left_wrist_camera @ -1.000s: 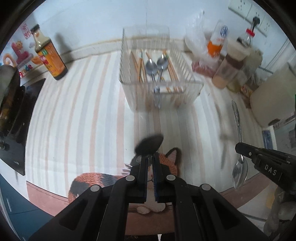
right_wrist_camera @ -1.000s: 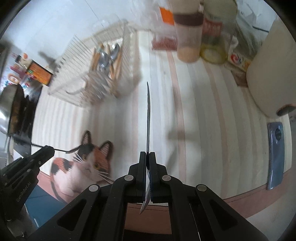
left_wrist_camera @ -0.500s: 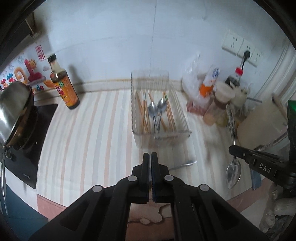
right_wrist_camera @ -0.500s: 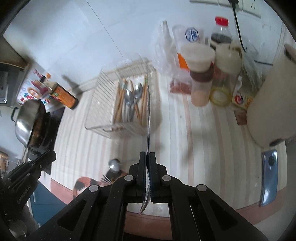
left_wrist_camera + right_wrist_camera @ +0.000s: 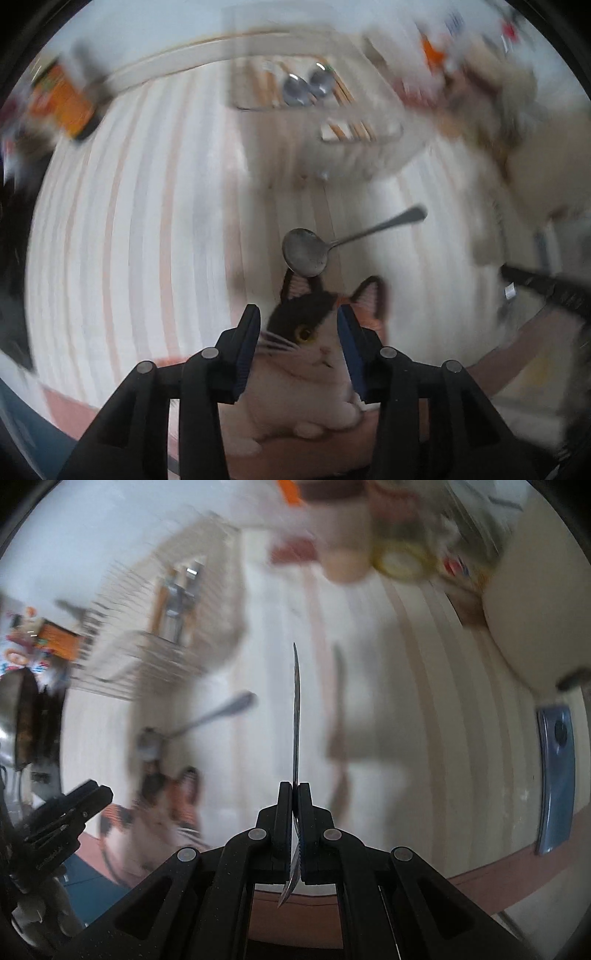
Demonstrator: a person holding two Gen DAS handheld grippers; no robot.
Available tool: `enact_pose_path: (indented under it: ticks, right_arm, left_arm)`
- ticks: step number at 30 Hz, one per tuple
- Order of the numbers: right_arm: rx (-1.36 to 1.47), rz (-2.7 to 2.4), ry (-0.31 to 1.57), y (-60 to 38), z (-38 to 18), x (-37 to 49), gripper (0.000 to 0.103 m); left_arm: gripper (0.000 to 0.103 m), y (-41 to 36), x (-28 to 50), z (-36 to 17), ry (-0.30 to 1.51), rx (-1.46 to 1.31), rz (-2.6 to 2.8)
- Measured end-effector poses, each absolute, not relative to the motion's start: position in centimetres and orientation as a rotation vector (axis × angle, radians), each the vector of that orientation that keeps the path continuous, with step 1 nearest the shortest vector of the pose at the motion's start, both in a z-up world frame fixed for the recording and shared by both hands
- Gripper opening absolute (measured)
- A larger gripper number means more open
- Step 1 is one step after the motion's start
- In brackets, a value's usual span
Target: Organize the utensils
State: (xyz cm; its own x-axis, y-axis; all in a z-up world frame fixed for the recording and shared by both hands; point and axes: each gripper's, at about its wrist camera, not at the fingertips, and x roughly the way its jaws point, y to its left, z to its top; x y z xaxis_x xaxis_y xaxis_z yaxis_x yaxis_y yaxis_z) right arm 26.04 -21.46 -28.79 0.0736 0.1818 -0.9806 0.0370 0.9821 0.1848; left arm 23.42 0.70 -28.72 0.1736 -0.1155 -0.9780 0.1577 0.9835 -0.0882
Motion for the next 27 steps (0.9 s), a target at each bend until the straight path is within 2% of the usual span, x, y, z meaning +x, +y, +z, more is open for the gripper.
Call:
enact_pose_path:
  ticks: [5, 13, 21, 23, 24, 25, 27]
  right_arm:
    - [0.181, 0.036, 1.512, -23.6, -30.5, 25.9, 0.002]
    - [0.261, -0.008, 1.517, -25.7, -31.4, 25.7, 0.002]
    - [0.239, -0.029, 1.539, -25.6, -32.5, 25.9, 0.002]
    - [0.23, -0.031, 1.54, -25.5, -32.6, 25.8, 0.002]
    - [0.215, -0.032, 1.541, -25.4, -32.6, 25.7, 0.002]
    - [0.207, -0.034, 1.541, -25.3, -32.6, 25.7, 0.002]
    - [0.192, -0.037, 1.541, -25.1, -32.6, 25.8, 0.002]
  left_arm:
    - [0.041, -1.2, 25.3, -30.4, 1.403, 0.127, -0.233]
    - [0.041, 4.4, 25.2, -31.9, 1.42, -0.53, -0.139]
    - [0.039, 4.2, 26.6, -33.5, 1.414, -0.59, -0.068]
    - [0.036, 3.7, 27.6, -33.7, 1.403, -0.557, -0.045]
    - [0.019, 3.4, 27.9, -33.6, 1.393, -0.533, -0.034]
    - [0.007, 3.0, 28.2, -33.7, 1.394, -0.498, -0.025]
    - [0.004, 2.9, 28.3, -33.9, 1.397, -0.488, -0.012]
